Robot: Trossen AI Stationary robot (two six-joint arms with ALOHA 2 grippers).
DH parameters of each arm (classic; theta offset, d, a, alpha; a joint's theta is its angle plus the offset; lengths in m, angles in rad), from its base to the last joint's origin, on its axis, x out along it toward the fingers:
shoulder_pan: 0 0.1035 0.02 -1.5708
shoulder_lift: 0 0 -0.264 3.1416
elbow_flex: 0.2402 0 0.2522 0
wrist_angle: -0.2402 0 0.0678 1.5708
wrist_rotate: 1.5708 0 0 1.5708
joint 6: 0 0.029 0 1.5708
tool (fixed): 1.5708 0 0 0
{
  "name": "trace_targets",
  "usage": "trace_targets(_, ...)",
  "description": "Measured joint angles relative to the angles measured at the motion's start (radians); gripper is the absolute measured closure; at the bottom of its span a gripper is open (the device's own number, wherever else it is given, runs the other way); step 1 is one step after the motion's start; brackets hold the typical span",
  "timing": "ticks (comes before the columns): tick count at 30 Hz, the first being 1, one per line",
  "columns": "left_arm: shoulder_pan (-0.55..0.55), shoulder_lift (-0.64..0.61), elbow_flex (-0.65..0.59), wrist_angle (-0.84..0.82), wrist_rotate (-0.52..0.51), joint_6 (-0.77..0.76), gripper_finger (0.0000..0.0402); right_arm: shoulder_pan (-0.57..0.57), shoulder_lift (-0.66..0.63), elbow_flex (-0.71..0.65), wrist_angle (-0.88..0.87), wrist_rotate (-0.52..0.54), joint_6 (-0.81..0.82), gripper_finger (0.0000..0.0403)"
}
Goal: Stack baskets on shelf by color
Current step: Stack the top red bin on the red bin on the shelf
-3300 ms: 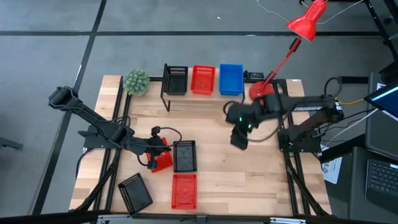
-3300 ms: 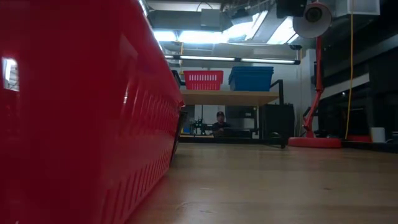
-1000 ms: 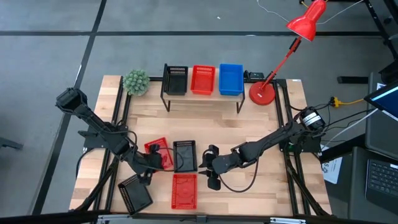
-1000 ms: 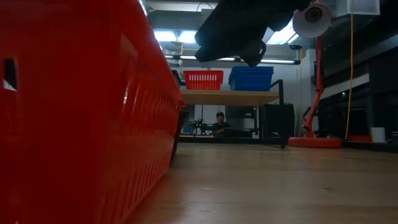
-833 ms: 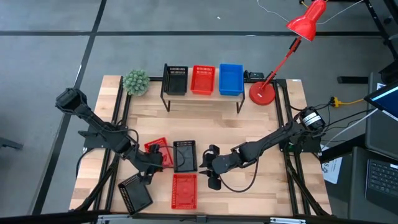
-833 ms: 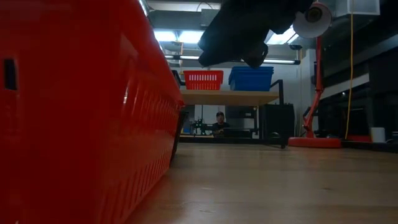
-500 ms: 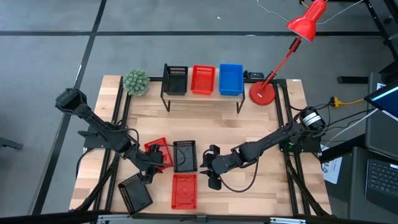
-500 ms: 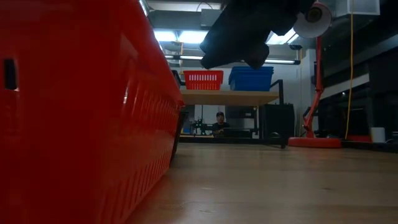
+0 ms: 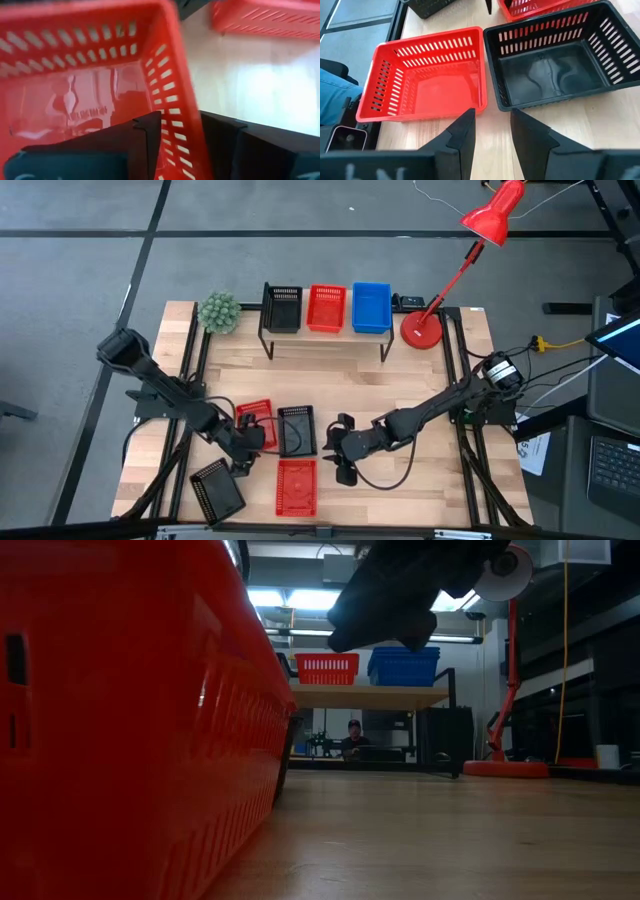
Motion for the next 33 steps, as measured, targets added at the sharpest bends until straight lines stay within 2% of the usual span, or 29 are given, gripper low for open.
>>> trace_targets(2, 0.000, 0.008, 0.000, 0.000, 0.000, -0.009, 0.0309, 0.003, 0.000, 0.000, -0.003, 0.000, 0.000, 0.0281)
trace_targets(5, -0.002, 0.000, 0.000, -0.002, -0.007, -0.024, 0.0367, 0.012, 0.000, 0.000, -0.014, 0.000, 0.005, 0.0281)
trace_targets(7, -0.002, -0.025, 0.001, -0.002, -0.018, -0.026, 0.0389, 0.017, 0.000, 0.000, -0.022, 0.000, 0.018, 0.0281)
trace_targets(11, -0.006, -0.104, 0.007, -0.014, -0.018, -0.020, 0.0399, 0.022, 0.000, 0.000, -0.047, 0.000, 0.060, 0.0281)
trace_targets(13, -0.006, -0.151, 0.040, -0.073, -0.032, 0.020, 0.0401, 0.022, 0.000, 0.000, -0.066, 0.001, 0.099, 0.0281)
trace_targets(16, 0.005, -0.231, 0.132, -0.204, -0.138, 0.129, 0.0401, 0.021, 0.000, 0.001, -0.131, 0.014, 0.173, 0.0281)
trace_targets(18, 0.036, -0.270, 0.208, -0.274, -0.212, 0.224, 0.0401, 0.021, 0.000, 0.001, -0.205, 0.059, 0.231, 0.0281)
trace_targets(20, 0.097, -0.290, 0.278, -0.318, -0.247, 0.348, 0.0401, 0.021, 0.000, 0.001, -0.290, 0.108, 0.297, 0.0281)
trace_targets(23, 0.234, -0.296, 0.383, -0.321, -0.217, 0.548, 0.0401, 0.019, 0.000, 0.001, -0.404, 0.179, 0.400, 0.0281)
trace_targets(27, 0.466, -0.241, 0.522, -0.319, -0.107, 0.794, 0.0401, 0.019, 0.000, 0.001, -0.496, 0.277, 0.514, 0.0281)
trace_targets(30, 0.647, -0.169, 0.620, -0.321, 0.026, 0.921, 0.0401, 0.019, 0.000, 0.001, -0.538, 0.288, 0.537, 0.0281)
trace_targets(33, 0.809, -0.075, 0.709, -0.323, 0.166, 0.985, 0.0401, 0.014, 0.000, 0.001, -0.591, 0.284, 0.551, 0.0281)
